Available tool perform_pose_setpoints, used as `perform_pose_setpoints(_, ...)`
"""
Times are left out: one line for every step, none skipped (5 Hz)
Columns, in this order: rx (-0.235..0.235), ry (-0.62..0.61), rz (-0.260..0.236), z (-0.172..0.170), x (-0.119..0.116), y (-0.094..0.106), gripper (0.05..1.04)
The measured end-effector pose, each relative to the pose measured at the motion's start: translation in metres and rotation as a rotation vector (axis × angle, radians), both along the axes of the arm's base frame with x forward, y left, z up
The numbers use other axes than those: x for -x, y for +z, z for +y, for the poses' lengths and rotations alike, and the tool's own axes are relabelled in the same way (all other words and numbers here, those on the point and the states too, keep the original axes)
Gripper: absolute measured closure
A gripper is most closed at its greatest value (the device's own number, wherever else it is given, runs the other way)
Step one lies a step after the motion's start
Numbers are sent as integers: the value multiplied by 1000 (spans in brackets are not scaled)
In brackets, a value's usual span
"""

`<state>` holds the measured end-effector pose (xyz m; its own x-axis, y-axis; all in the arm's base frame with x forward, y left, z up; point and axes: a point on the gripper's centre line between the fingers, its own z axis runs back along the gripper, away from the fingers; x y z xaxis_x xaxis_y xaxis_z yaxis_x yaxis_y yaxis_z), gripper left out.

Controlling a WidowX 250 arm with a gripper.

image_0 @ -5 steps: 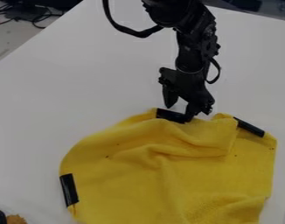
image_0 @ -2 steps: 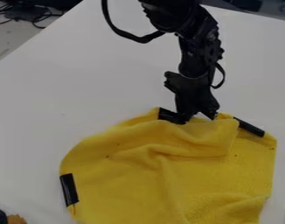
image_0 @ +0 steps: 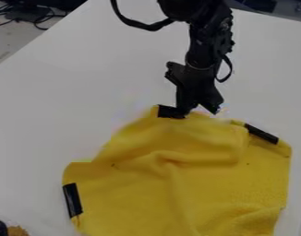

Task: Unfold the top edge of the cloth

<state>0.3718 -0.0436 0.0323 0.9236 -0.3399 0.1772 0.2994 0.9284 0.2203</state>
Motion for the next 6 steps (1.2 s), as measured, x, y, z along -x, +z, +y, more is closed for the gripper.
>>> perform_pose_setpoints(-2,45,-76,30,-20,14,1029)
perform_pose_setpoints(13,54,-144,52,-40,30,1029)
perform_pose_setpoints(36,97,-152,76,-46,15,1029)
perform_pose_setpoints(40,105,-200,91,-49,11,1029)
perform_pose_setpoints(19,119,-206,108,-44,5,1029)
perform_pose_setpoints(14,112,-204,117,-43,0,1006)
